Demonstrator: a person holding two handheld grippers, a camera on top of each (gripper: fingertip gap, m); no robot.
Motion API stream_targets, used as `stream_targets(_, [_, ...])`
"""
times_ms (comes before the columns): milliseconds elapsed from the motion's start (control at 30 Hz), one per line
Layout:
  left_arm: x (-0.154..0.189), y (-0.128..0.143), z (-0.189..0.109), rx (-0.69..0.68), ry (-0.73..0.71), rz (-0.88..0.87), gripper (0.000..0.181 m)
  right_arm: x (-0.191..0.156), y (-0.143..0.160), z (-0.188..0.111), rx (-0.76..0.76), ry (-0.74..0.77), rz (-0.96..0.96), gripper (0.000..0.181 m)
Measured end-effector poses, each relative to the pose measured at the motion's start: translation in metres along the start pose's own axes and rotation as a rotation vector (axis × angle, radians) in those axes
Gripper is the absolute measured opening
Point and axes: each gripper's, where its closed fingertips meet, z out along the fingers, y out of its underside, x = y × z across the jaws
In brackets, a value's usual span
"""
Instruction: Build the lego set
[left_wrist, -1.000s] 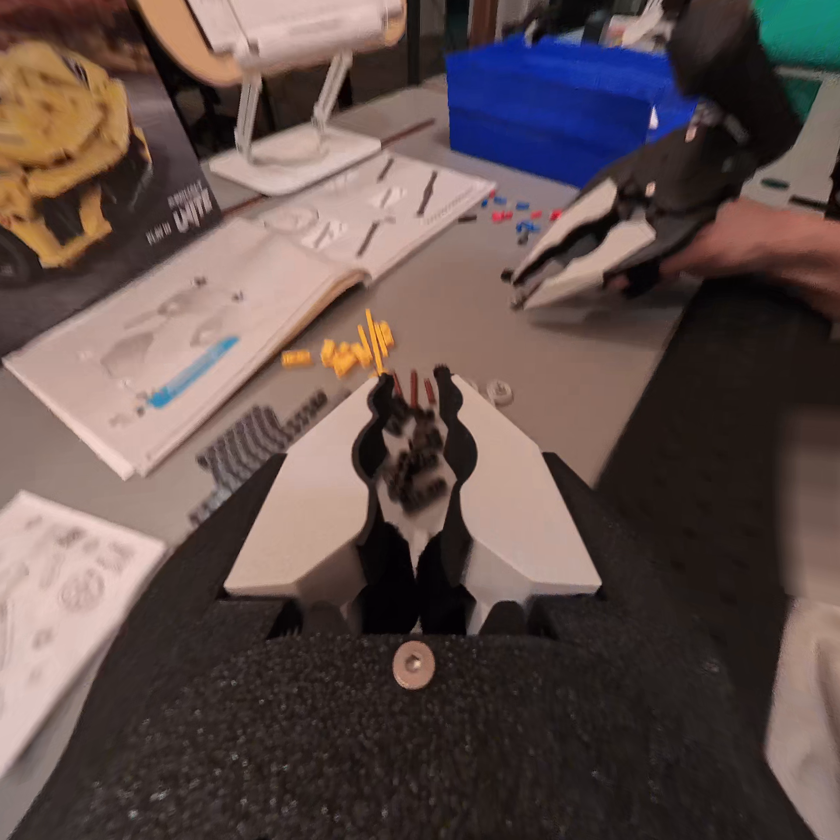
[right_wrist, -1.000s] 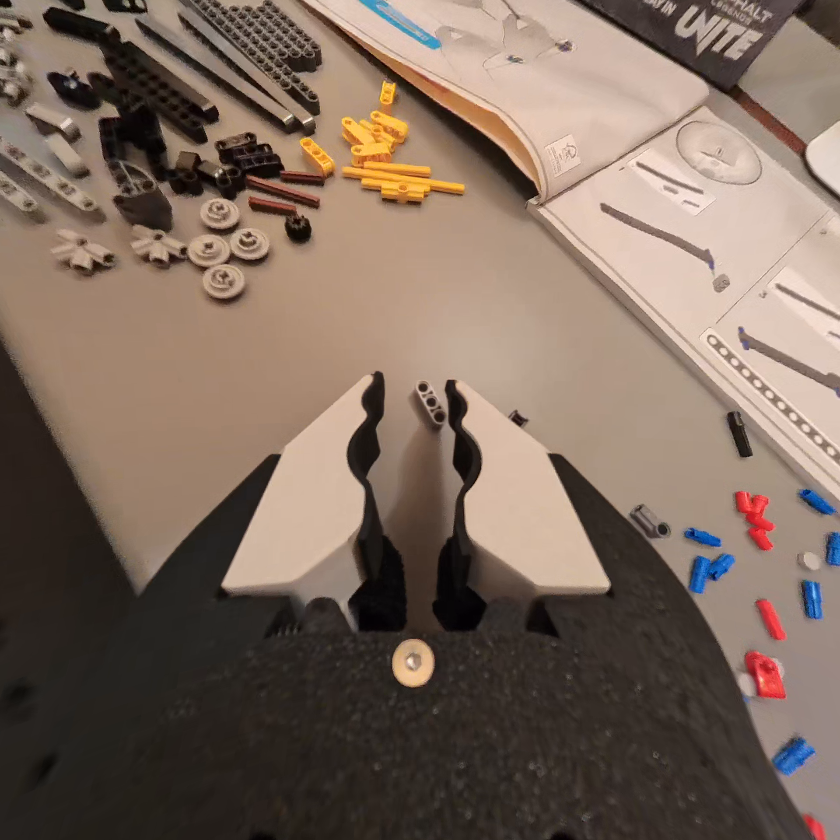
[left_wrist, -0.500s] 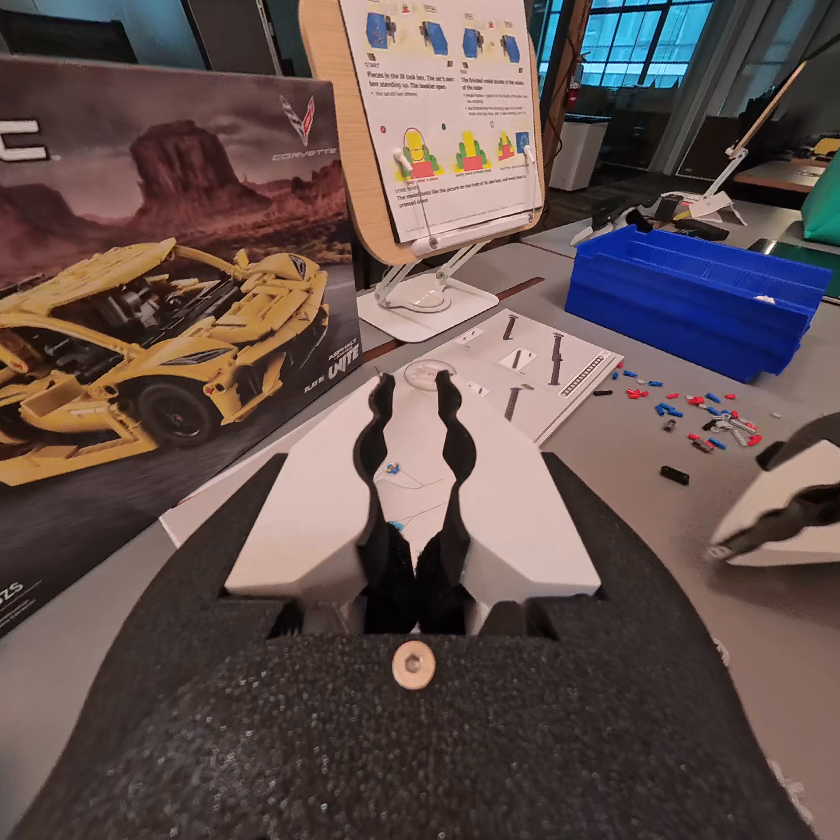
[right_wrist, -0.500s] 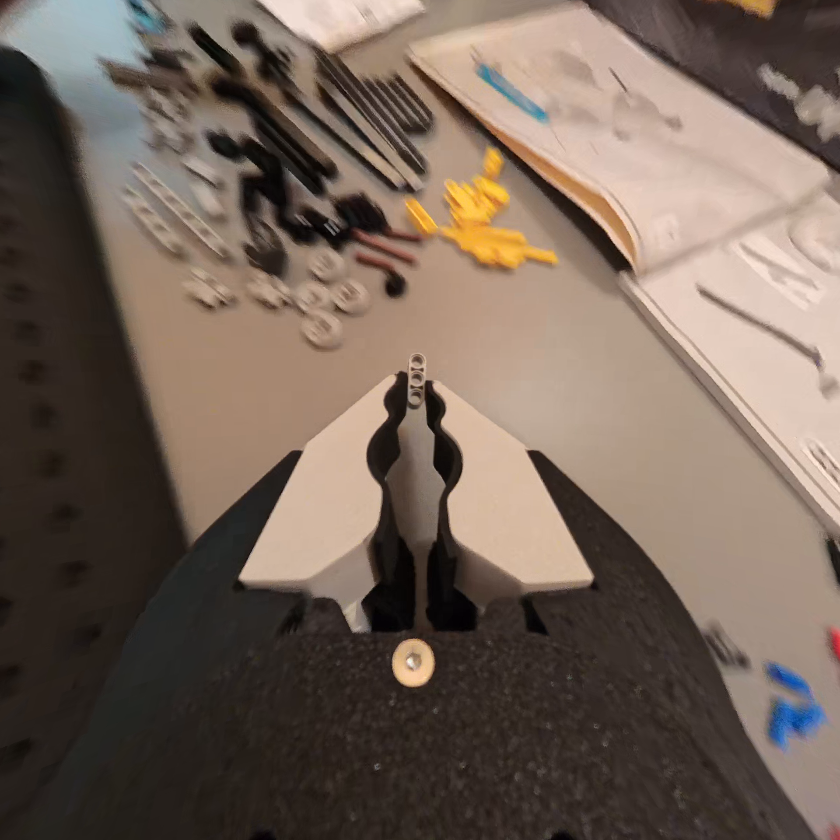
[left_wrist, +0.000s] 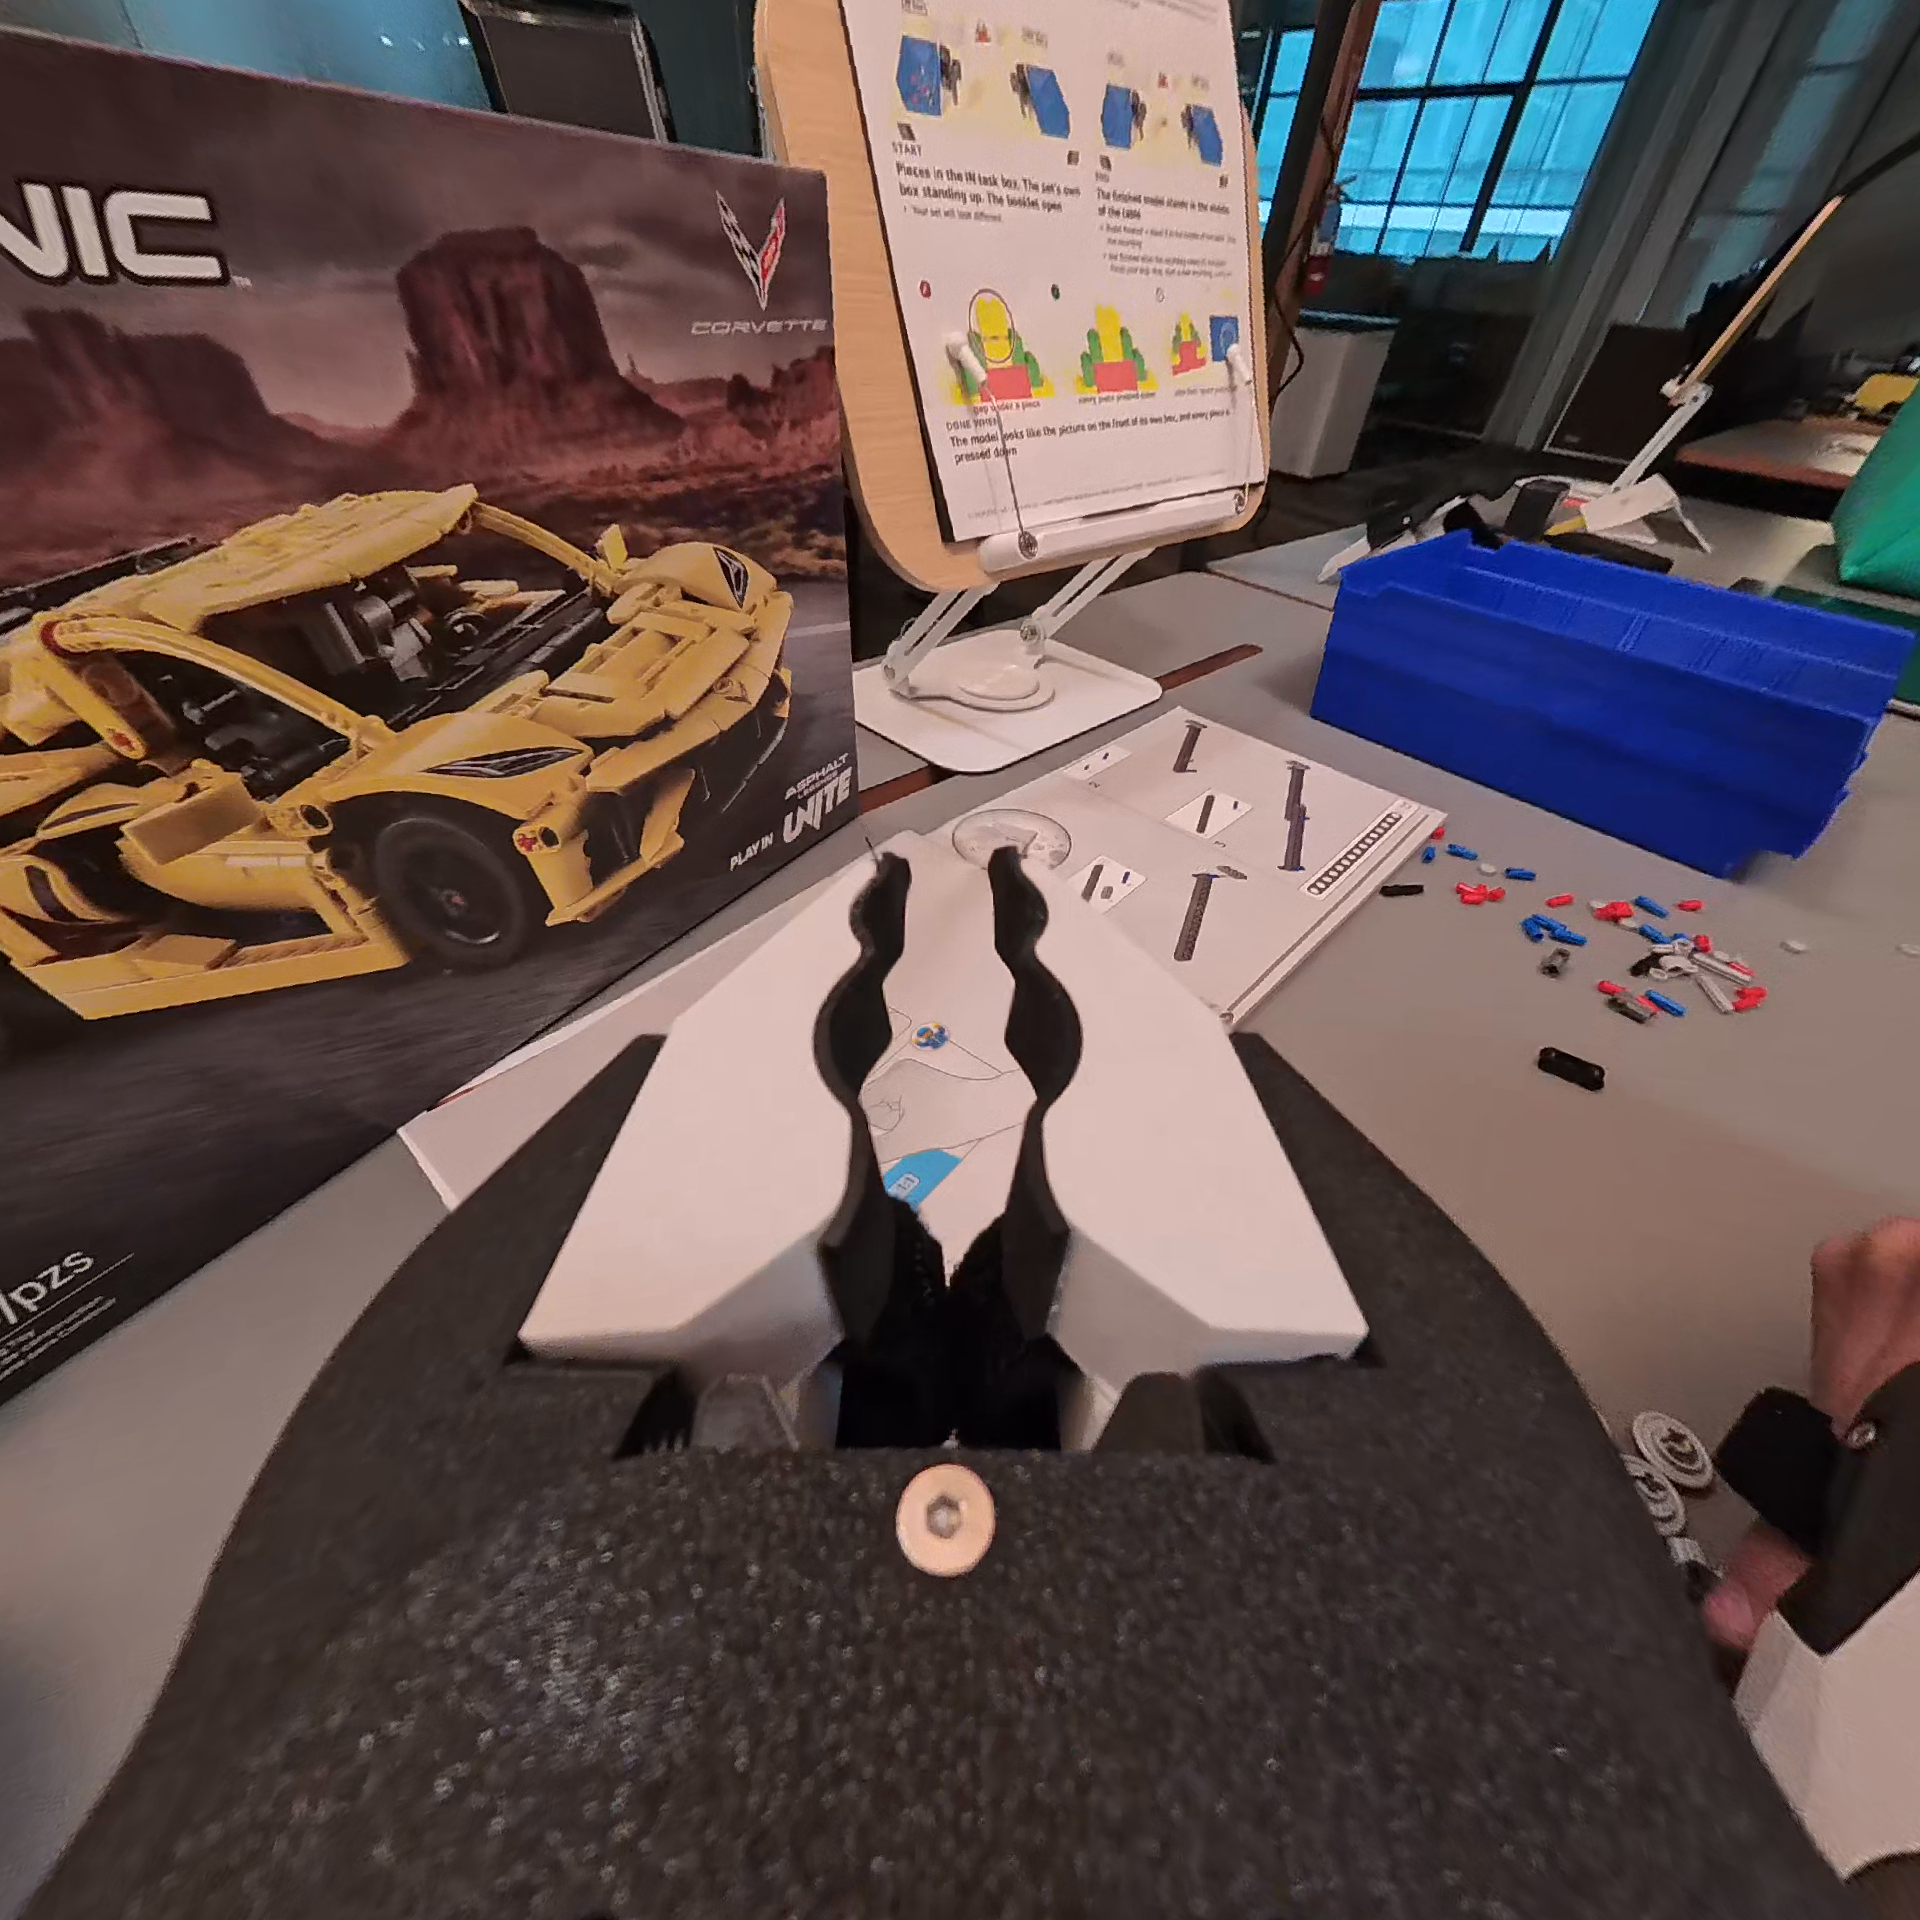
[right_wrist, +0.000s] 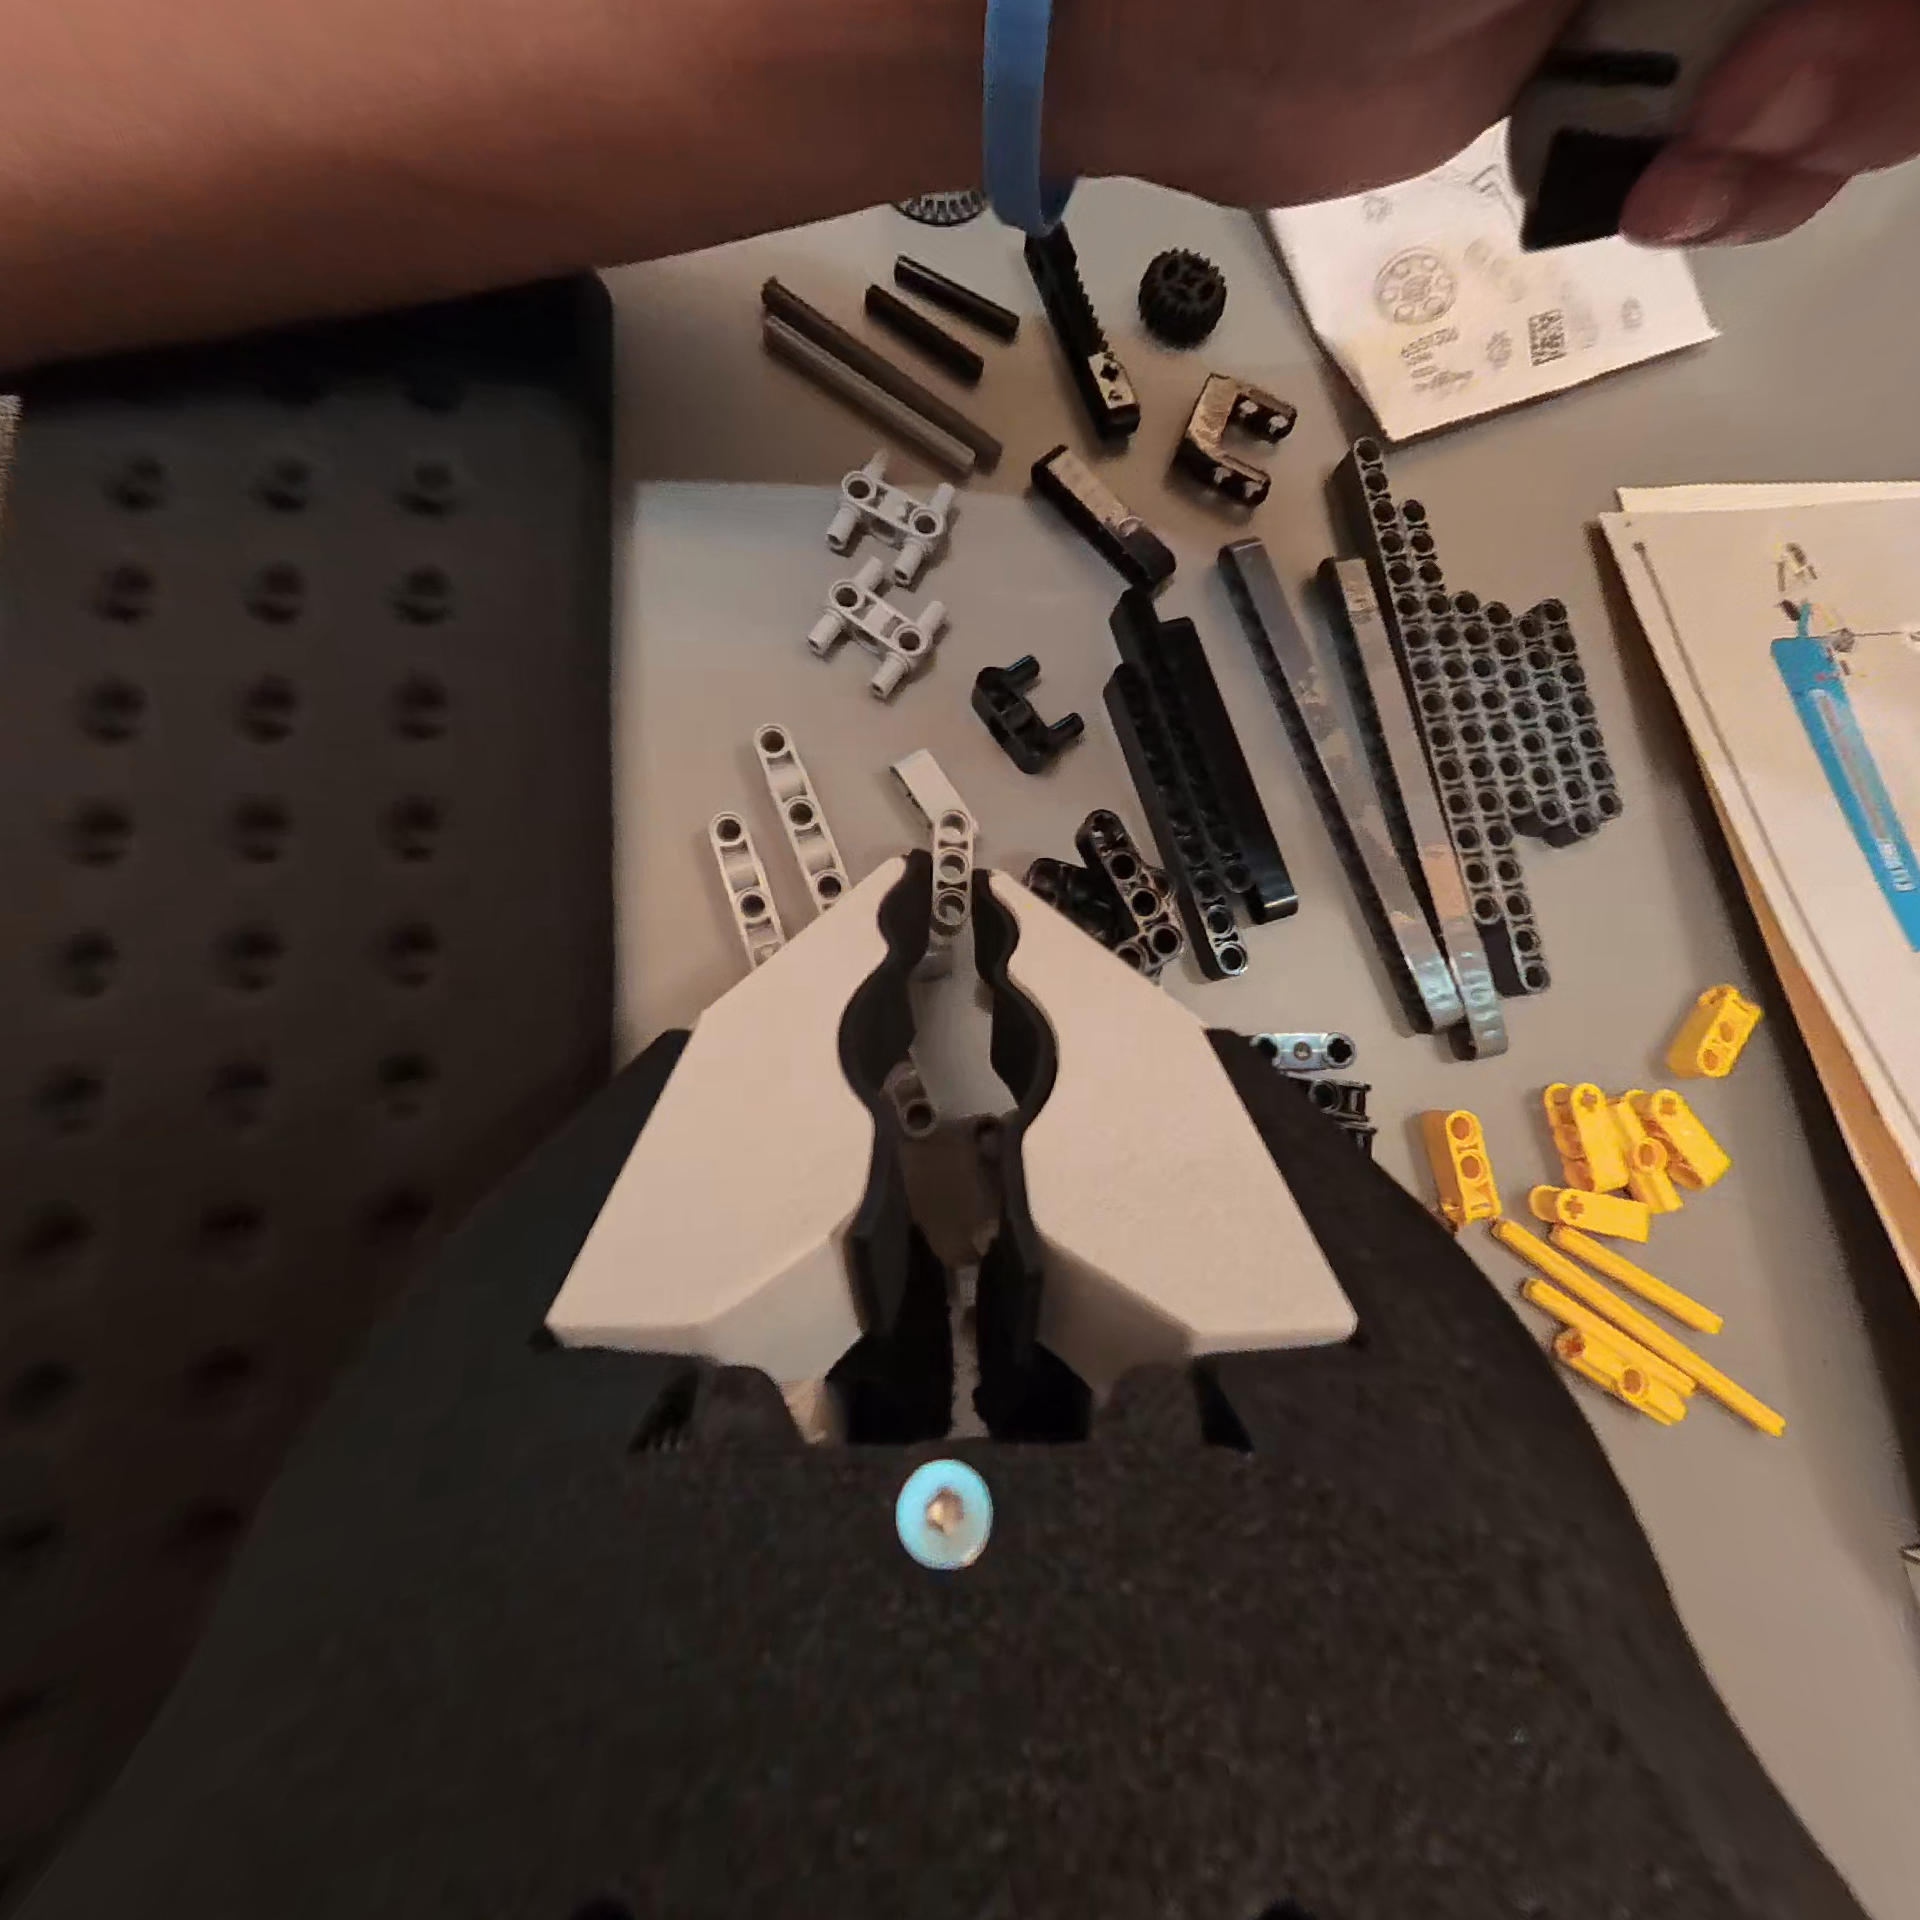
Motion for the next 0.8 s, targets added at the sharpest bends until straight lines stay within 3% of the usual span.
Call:
stream_targets(400, [0.004, 0.012, 0.009, -0.075, -0.043, 0.102, 0.015, -0.002, 0.002, 0.004, -0.040, -0.031, -0.035, 0.008])
stream_targets(567, [0.005, 0.012, 0.008, -0.076, -0.050, 0.112, 0.015, -0.001, -0.004, -0.004, -0.011, -0.014, -0.032, 0.018])
stream_targets(700, [0.004, 0.013, 0.008, -0.081, -0.054, 0.117, 0.015, 0.012, -0.002, -0.056, 0.140, 0.106, 0.070, 0.021])
stream_targets(733, [0.005, 0.013, 0.008, -0.080, -0.052, 0.114, 0.015, 0.025, 0.012, -0.076, 0.169, 0.183, 0.123, 0.020])
stream_targets(800, [0.006, 0.013, 0.009, -0.083, -0.047, 0.112, 0.015, 0.062, 0.069, -0.118, 0.143, 0.385, 0.260, 0.019])
